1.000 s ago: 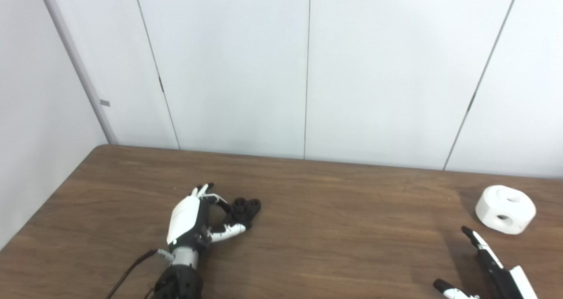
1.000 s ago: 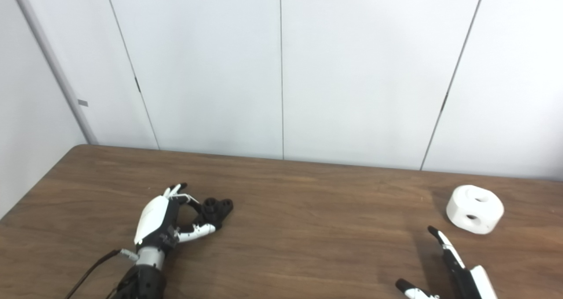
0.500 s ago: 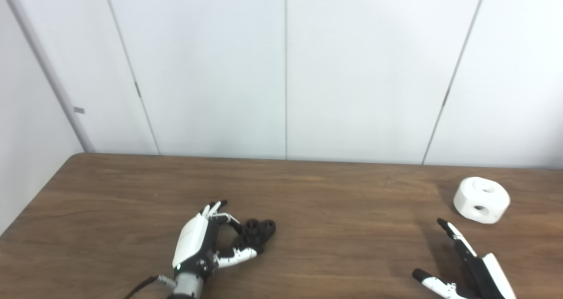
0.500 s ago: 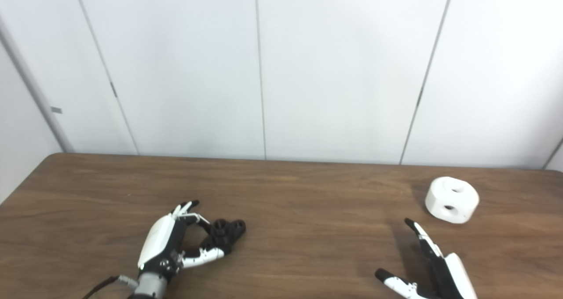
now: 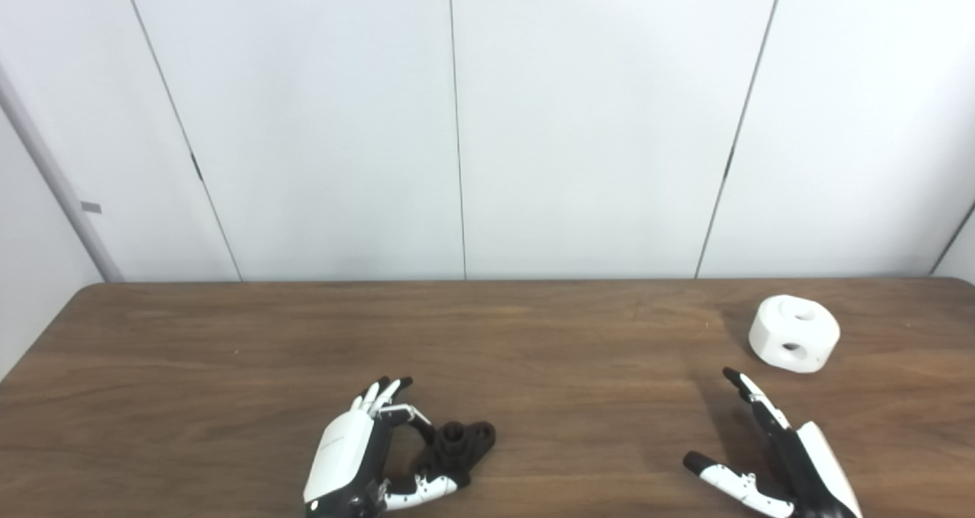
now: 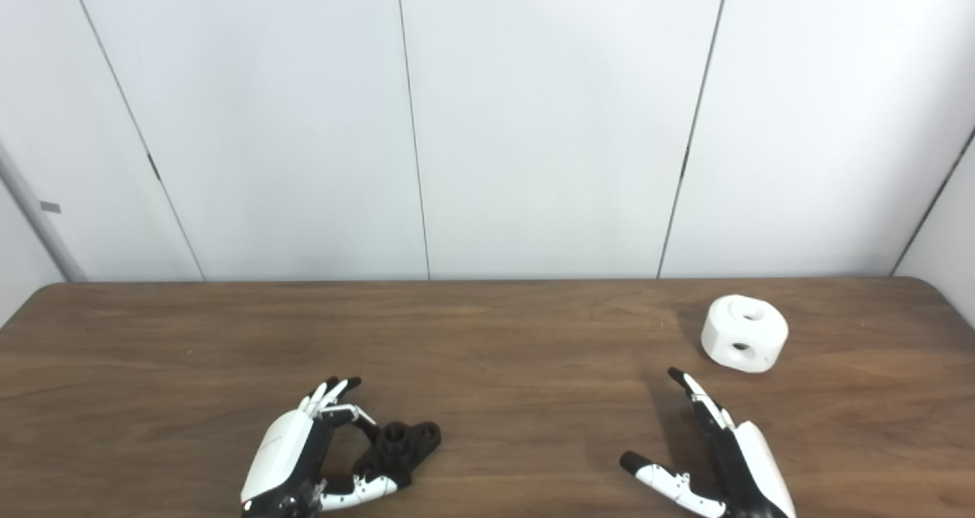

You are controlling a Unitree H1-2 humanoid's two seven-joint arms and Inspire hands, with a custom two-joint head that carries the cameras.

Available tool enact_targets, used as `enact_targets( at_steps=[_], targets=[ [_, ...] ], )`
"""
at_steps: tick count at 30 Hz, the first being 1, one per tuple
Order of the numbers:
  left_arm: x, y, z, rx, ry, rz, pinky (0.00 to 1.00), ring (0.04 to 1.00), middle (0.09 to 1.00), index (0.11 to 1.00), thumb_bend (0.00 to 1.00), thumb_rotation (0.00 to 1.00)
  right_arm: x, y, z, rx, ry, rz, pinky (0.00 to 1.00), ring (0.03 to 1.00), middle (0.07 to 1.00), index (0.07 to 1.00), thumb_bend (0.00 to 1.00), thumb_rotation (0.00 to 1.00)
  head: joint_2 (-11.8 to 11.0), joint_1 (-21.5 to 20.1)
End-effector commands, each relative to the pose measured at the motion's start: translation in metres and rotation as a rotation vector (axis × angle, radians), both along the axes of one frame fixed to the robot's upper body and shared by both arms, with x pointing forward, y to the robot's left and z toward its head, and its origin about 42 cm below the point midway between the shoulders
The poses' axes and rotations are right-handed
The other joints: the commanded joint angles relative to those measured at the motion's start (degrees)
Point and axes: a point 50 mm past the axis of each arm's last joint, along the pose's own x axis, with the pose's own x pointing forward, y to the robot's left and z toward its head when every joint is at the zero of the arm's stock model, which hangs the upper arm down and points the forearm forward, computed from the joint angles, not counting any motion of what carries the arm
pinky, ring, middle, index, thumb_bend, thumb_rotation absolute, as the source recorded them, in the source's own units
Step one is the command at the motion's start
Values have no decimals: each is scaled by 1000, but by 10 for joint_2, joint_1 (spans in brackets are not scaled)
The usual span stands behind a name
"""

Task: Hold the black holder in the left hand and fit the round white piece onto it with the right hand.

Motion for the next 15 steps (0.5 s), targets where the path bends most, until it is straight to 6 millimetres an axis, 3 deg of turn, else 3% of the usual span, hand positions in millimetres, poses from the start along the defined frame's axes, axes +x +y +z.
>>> enact_targets(
  at_steps=[1, 15],
  targets=[
    [-3, -14, 4, -9, -5, -72, 1000, 1000, 936, 481, 521, 47, 4, 15, 3, 18, -24, 27, 991, 932, 942, 928, 719, 662, 2, -6],
    [-4, -33, -2, -19, 25, -137, 1000, 1000, 932, 481, 521, 46, 5, 19, 3, -14, -44, 10, 999, 945, 945, 922, 750, 688, 8, -27]
  ],
)
